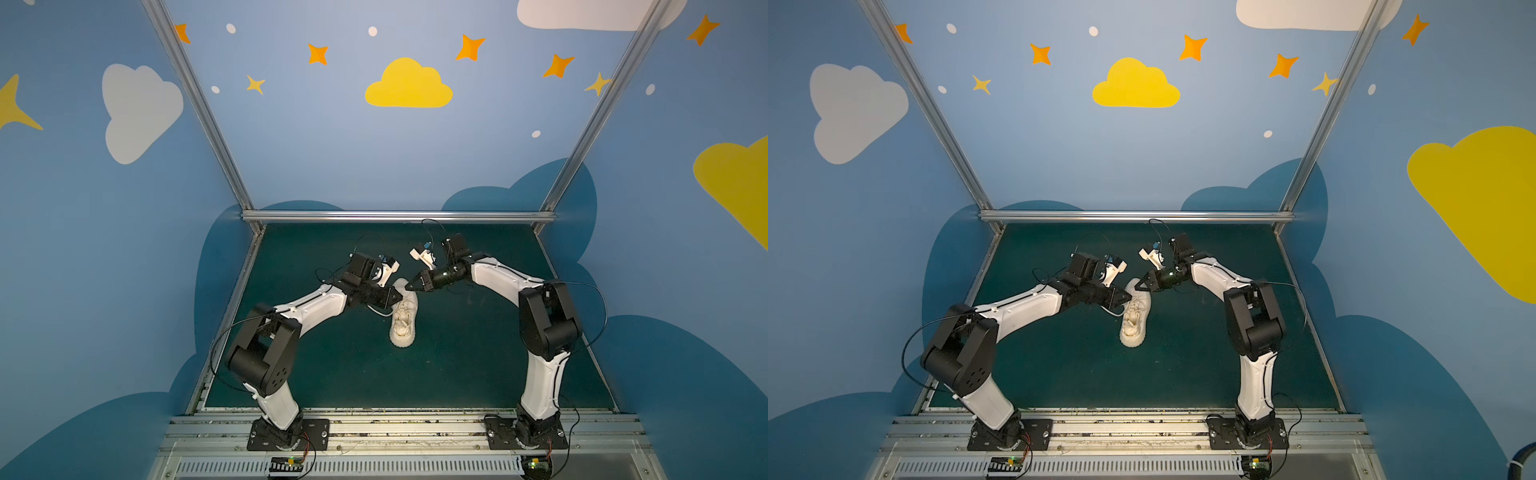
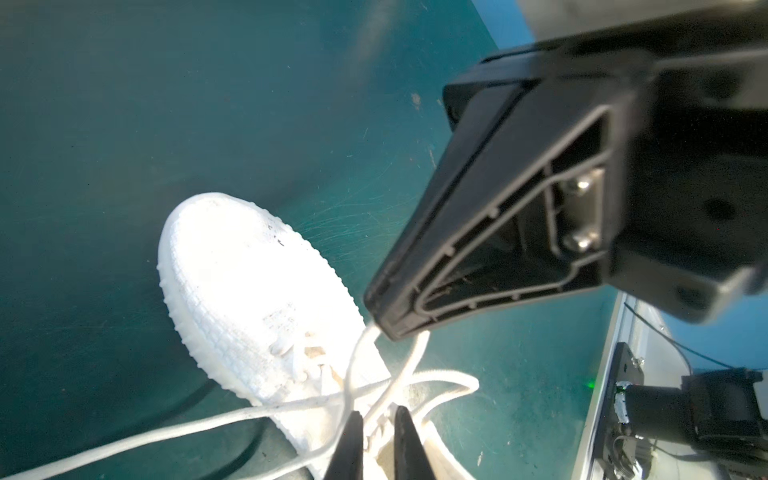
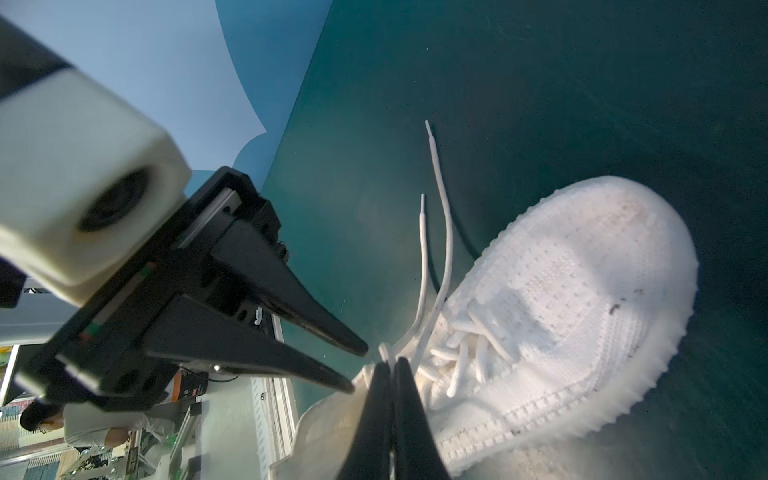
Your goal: Tie the shoes
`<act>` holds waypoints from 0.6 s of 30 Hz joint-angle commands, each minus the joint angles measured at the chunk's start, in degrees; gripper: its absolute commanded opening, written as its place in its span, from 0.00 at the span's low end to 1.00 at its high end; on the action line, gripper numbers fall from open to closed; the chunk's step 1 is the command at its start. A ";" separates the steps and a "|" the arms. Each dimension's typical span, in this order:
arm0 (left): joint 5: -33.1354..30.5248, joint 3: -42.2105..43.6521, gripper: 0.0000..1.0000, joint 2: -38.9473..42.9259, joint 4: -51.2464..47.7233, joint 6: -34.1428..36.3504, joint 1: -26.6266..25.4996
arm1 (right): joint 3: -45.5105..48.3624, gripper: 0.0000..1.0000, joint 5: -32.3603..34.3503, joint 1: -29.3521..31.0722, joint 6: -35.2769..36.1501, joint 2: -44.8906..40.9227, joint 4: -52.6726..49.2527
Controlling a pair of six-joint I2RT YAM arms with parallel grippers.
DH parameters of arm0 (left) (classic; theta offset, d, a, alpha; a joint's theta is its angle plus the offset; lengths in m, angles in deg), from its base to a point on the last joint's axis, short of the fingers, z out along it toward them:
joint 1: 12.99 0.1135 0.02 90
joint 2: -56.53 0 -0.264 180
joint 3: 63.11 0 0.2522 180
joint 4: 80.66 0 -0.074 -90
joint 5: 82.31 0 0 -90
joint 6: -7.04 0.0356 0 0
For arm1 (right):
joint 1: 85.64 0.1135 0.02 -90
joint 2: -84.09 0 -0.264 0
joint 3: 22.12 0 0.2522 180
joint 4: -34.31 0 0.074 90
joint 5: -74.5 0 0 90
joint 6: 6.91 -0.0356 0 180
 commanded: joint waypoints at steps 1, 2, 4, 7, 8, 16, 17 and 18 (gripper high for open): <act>0.53 -0.93 0.23 -0.68 -1.39 0.79 0.12 | -1.79 0.00 -0.03 -0.56 0.27 1.81 -1.72; 0.55 -1.00 0.24 -0.68 -1.57 1.05 0.23 | -1.81 0.00 -0.11 -0.62 0.31 2.03 -1.79; 0.45 -1.24 0.27 -0.68 -2.23 1.98 0.55 | -2.05 0.00 -0.37 -0.80 0.55 2.77 -2.19; 0.95 -2.21 0.30 -1.10 -4.22 4.68 1.42 | -2.94 0.00 -0.64 -1.06 0.85 4.02 -3.66; 1.29 -2.64 0.30 -1.26 -5.12 5.75 1.76 | -3.15 0.00 -0.64 -1.14 0.88 4.44 -4.11; 2.39 -6.90 0.34 -1.05 -15.38 27.47 3.91 | -4.77 0.00 -1.51 -1.23 1.51 6.95 -7.14; 2.60 -8.02 0.34 -1.74 -17.52 30.24 4.14 | -4.91 0.00 -1.60 -1.24 1.44 7.11 -7.29; 3.22 -9.55 0.34 -2.59 -20.40 33.86 4.36 | -5.13 0.00 -1.60 -1.24 1.54 7.30 -7.58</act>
